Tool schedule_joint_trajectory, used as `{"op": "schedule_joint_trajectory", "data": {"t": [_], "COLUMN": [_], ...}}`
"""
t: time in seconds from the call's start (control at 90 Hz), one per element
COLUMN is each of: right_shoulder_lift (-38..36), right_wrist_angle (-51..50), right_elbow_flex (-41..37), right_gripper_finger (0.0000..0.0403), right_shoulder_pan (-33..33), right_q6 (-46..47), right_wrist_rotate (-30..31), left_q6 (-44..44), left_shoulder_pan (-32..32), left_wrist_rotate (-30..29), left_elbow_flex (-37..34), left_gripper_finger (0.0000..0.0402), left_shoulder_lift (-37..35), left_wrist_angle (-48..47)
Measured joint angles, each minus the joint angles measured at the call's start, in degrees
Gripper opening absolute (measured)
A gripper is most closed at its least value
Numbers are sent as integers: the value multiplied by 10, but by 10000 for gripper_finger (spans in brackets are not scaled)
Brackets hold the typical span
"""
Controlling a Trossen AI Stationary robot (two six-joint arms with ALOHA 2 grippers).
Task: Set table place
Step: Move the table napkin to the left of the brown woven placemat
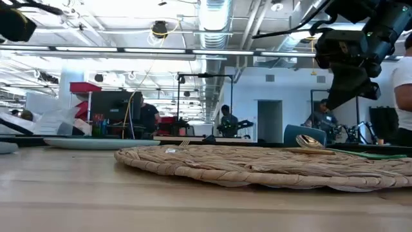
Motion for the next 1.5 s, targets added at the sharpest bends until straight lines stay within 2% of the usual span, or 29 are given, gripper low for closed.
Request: {"op": "schedule_joint_trajectory", "data": {"t": [0.078,0.167,0.267,0.433,0.511,0.733,0.844,1.211,1.5], "right_shoulder_lift": [0,0,0,0,0,0,0,0,0], "right_wrist_angle": [0,0,-1,-2,-2,3,5,21,21], "right_elbow_flex": [0,0,0,0,0,0,0,0,0], "right_gripper_finger": [0,0,0,0,0,0,0,0,0], "right_shoulder_pan": [0,0,0,0,0,0,-1,-1,-1], "right_q6": [-2,-2,-6,-14,-16,-16,-17,-16,-16], "right_wrist_rotate": [0,0,-4,-9,-12,-12,-12,-12,-12], "left_q6": [0,10,7,-25,-35,0,49,216,214], "left_shoulder_pan": [-7,-18,-29,-46,-47,-11,23,146,165], "left_wrist_rotate": [18,26,33,58,60,33,-1,-61,-96], "left_elbow_flex": [-1,-1,-9,-61,-76,-77,-77,-78,-80], "left_gripper_finger": [106,28,6,0,0,0,0,0,0], "left_shoulder_lift": [33,63,95,132,142,154,155,159,161], "left_wrist_angle": [15,46,85,236,275,307,322,399,475]}}
